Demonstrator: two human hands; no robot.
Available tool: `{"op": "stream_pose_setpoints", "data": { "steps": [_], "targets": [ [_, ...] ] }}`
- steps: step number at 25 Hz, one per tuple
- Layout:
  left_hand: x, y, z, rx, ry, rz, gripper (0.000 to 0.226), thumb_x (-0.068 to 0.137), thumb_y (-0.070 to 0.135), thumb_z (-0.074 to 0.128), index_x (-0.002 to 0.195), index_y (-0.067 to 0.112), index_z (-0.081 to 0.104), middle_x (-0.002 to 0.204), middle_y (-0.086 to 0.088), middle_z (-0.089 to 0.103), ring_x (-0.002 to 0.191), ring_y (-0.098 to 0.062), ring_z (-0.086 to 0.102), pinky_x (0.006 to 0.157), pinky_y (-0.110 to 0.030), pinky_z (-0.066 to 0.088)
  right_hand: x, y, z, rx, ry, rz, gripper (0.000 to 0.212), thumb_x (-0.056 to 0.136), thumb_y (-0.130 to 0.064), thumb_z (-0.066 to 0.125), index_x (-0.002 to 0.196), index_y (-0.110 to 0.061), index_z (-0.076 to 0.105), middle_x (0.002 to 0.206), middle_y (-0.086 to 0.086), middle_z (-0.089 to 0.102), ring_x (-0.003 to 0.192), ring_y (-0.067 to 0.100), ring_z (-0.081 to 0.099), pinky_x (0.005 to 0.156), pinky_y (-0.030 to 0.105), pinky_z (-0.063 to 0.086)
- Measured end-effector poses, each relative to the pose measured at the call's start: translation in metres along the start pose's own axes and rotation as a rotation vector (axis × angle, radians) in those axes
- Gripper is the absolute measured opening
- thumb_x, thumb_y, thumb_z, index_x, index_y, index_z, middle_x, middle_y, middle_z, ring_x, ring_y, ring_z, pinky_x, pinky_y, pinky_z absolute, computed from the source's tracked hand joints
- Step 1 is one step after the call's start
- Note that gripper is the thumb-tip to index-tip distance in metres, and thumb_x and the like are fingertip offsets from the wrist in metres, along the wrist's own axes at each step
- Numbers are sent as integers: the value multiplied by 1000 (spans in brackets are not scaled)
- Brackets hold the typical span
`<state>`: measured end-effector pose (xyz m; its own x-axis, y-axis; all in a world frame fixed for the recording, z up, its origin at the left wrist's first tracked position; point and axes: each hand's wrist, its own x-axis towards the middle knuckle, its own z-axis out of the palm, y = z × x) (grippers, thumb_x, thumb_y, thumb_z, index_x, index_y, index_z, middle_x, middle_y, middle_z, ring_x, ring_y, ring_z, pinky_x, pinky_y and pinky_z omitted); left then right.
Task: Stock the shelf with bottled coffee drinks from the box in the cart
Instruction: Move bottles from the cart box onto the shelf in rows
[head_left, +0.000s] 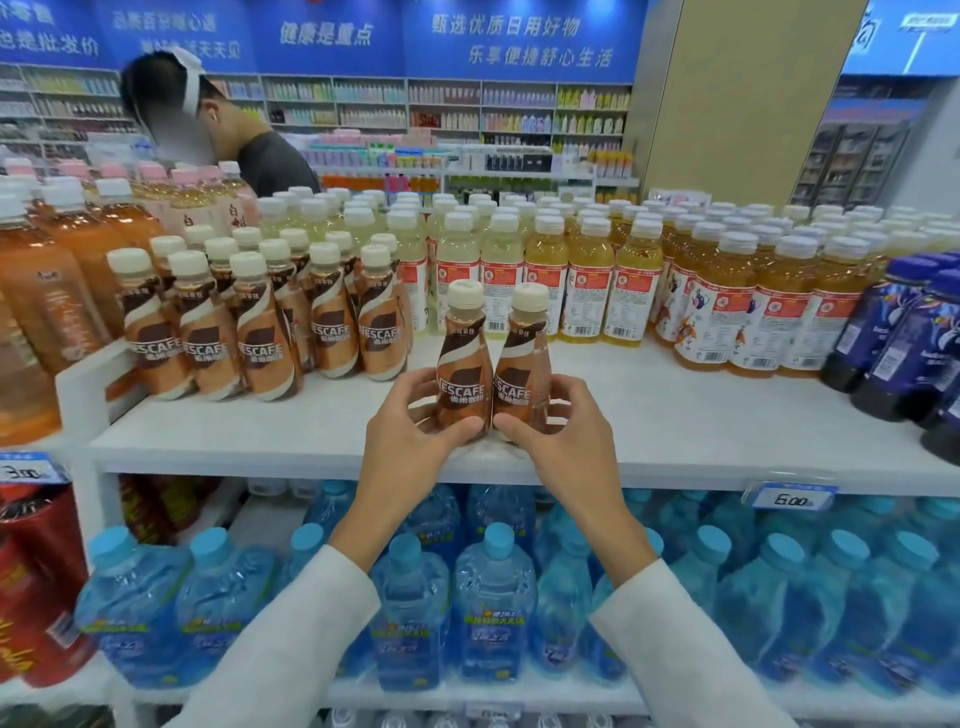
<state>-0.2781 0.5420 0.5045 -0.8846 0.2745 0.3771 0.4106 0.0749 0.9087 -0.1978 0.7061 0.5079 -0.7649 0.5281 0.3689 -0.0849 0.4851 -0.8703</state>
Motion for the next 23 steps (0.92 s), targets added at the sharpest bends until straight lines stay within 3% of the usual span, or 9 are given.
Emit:
{"op": "stream_pose_setpoints", "data": {
  "steps": [3, 7, 11, 14, 18, 20, 23],
  "targets": [
    [-2, 0, 1, 8, 31, -3, 63, 71, 20, 94, 114, 45, 56, 114, 25, 65, 99, 7, 68, 82, -11, 55, 6, 3, -8, 29, -148, 19, 49, 86, -23, 77, 122, -43, 51, 109, -32, 62, 103, -13, 60, 95, 21, 50],
    [-5, 0, 3, 37, 82, -9, 65, 68, 26, 96, 117, 41, 57, 108, 28, 64, 91, 20, 64, 76, -6, 52, 5, 2, -15, 37, -239, 28, 53, 90, -22, 74, 133, -42, 49, 116, -34, 60, 108, -16, 58, 94, 14, 46],
    [-8, 3, 4, 51, 101, -5, 65, 68, 28, 95, 119, 37, 57, 106, 28, 64, 90, 19, 64, 73, -4, 50, -9, 1, -9, 95, -106, 19, 61, 78, -37, 86, 127, -41, 49, 118, -30, 61, 107, -15, 59, 86, 6, 49],
    [-11, 5, 5, 62, 110, -4, 64, 70, 28, 94, 121, 37, 57, 107, 25, 66, 94, 15, 65, 78, -6, 51, -14, -1, -1, 87, 14, 11, 52, 78, -32, 87, 116, -44, 53, 109, -26, 66, 100, -11, 63, 81, 8, 51],
    [-16, 1, -8, 109, 189, -2, 65, 73, 33, 92, 131, 32, 61, 114, 21, 67, 107, 9, 61, 92, -14, 48, -11, -8, 13, 67, -26, 2, 51, 79, -29, 86, 118, -41, 56, 104, -32, 62, 98, -19, 60, 77, 1, 46],
    [-15, -3, -26, 135, 225, -15, 66, 75, 35, 90, 134, 34, 61, 114, 21, 67, 104, 4, 64, 87, -12, 48, -8, -17, 31, 37, -66, 1, 51, 79, -33, 86, 121, -40, 57, 102, -35, 59, 94, -14, 62, 79, 4, 47],
    [-7, -10, -58, 178, 282, -32, 64, 77, 33, 89, 135, 33, 61, 105, 28, 65, 95, 16, 63, 76, -1, 46, -2, -36, 69, 16, -115, -6, 53, 80, -33, 85, 126, -30, 59, 111, -21, 66, 99, 3, 66, 90, 23, 55]
  ]
}}
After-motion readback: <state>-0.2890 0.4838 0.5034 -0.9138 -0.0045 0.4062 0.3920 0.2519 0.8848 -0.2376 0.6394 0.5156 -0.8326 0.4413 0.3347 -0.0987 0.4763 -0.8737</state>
